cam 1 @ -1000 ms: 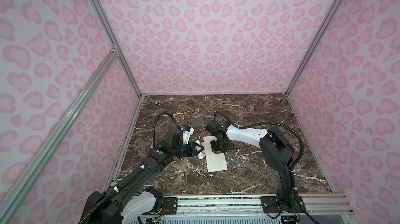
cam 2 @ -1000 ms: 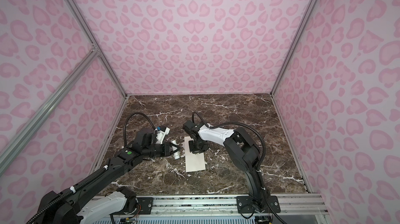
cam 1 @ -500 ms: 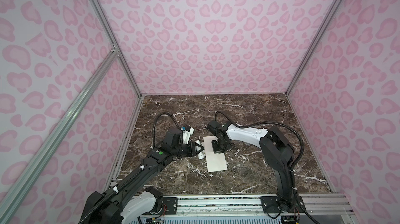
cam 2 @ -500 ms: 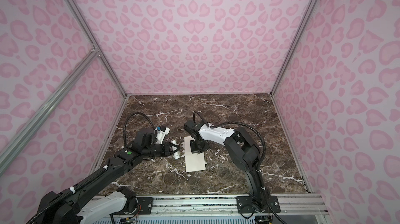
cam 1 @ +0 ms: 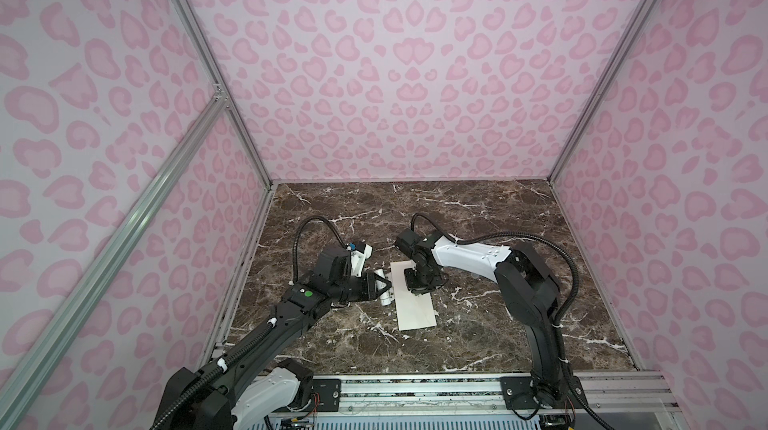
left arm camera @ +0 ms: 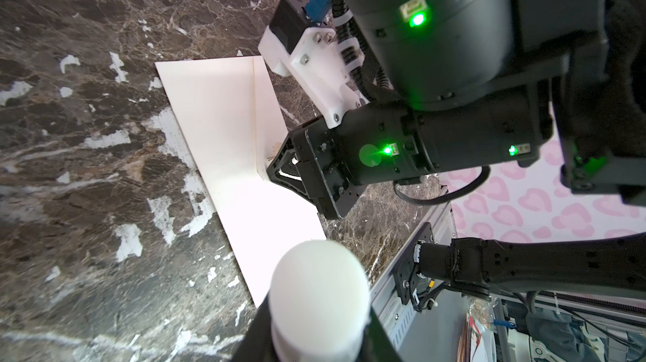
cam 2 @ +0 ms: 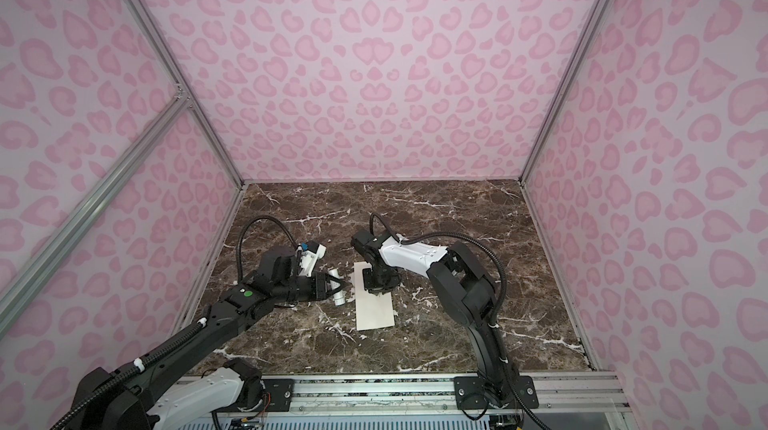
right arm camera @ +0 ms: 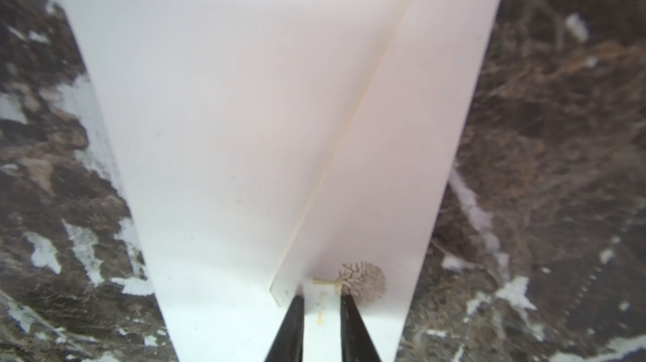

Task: Place the letter into the envelope and seal it
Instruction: 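Lower the flap flat onto the envelope with the right gripper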

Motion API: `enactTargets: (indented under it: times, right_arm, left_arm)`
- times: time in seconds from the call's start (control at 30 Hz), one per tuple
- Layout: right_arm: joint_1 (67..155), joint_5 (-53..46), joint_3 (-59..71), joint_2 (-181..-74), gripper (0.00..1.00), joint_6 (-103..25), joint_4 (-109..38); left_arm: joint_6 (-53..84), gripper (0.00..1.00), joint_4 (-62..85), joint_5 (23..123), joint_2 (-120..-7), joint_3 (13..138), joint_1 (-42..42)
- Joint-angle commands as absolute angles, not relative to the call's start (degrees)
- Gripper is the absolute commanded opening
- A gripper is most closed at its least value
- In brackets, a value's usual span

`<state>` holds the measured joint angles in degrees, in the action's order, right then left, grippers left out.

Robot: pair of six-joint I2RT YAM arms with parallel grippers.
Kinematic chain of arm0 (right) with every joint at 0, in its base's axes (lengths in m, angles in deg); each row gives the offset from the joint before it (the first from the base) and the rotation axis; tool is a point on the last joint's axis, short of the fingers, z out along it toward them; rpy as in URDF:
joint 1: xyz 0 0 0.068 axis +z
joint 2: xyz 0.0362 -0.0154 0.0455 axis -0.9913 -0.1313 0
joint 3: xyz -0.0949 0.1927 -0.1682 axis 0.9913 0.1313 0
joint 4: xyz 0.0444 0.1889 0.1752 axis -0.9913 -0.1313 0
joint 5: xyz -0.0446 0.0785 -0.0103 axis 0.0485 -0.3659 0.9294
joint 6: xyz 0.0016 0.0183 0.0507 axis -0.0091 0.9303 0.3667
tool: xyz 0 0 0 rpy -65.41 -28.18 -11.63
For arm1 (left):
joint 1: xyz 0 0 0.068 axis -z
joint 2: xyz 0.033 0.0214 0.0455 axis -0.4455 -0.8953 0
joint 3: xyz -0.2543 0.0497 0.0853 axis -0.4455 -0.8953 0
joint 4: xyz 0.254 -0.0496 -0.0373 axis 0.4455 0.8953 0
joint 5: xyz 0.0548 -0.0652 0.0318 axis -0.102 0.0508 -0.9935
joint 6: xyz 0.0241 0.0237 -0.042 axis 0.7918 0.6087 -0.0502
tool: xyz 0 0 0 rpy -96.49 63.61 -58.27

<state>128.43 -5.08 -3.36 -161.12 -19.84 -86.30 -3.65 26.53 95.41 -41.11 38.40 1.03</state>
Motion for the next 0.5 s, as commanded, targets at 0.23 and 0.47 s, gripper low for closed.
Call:
enactTargets:
  times: [0.23, 0.47]
  right_arm:
    - [128.6, -4.82, -1.5, -166.76, 0.0, -19.35, -80.57]
    - [128.61, -5.19, -1.98, -167.2, 0.0, -18.58, -80.73]
  left_arm:
    - [-2.55, 0.05, 26.62, 95.64, -40.83, 38.37, 1.03]
    - [-2.51, 0.05, 26.6, 95.68, -40.83, 38.47, 0.96]
